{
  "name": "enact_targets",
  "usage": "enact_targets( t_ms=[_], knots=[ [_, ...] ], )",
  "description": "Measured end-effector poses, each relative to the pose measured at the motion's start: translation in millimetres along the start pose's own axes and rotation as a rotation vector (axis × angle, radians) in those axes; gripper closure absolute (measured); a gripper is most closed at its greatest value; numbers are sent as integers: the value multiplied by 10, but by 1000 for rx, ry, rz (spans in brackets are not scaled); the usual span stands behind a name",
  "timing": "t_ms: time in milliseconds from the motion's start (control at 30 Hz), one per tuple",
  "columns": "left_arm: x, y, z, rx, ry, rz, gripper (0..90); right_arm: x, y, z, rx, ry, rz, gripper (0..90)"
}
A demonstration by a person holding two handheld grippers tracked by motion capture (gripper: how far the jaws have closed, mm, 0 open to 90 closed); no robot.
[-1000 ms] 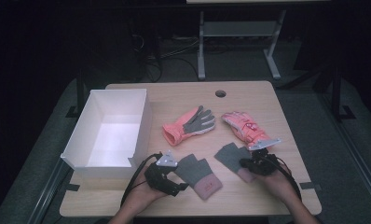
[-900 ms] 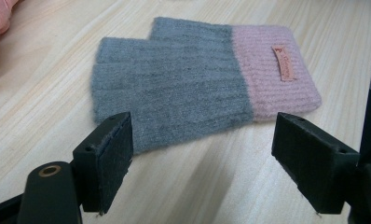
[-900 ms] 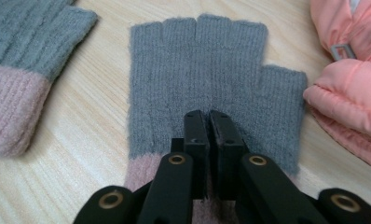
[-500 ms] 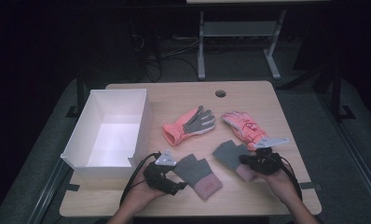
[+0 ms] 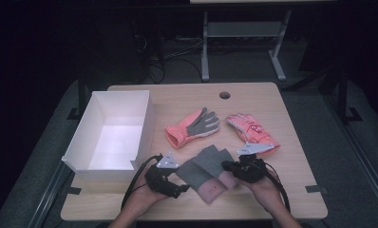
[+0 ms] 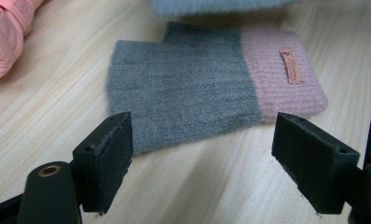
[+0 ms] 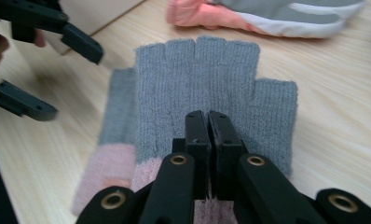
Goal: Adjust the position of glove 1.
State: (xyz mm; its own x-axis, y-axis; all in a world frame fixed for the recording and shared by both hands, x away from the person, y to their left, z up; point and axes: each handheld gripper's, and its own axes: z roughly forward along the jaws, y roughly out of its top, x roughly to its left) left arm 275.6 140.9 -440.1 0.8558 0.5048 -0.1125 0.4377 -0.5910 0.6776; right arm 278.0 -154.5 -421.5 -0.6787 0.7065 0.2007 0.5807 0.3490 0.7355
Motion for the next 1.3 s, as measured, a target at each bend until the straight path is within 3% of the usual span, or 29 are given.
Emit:
enact_targets(
  t_ms=[300, 900, 1000, 1067, 1167, 1300],
  knots=[
    [22, -3, -23, -9, 8, -5, 201, 230, 54, 169, 17, 20, 0, 875],
    [24, -4, -47, -16, 17, -9, 201, 449, 34, 456, 77, 4, -37, 871],
    [19, -4, -40, -10, 15, -1, 201, 452, 32, 472, 88, 5, -44, 837],
    [7, -1, -32, -13, 15, -6, 202, 441, 33, 470, 78, 11, -36, 746],
    [-11, 3, -41, -20, 12, 1, 263, 414, 59, 398, 50, 15, -47, 692],
    [-38, 17, -62, -27, -28, -2, 553, 286, 95, 239, 21, 0, -108, 828]
  ],
)
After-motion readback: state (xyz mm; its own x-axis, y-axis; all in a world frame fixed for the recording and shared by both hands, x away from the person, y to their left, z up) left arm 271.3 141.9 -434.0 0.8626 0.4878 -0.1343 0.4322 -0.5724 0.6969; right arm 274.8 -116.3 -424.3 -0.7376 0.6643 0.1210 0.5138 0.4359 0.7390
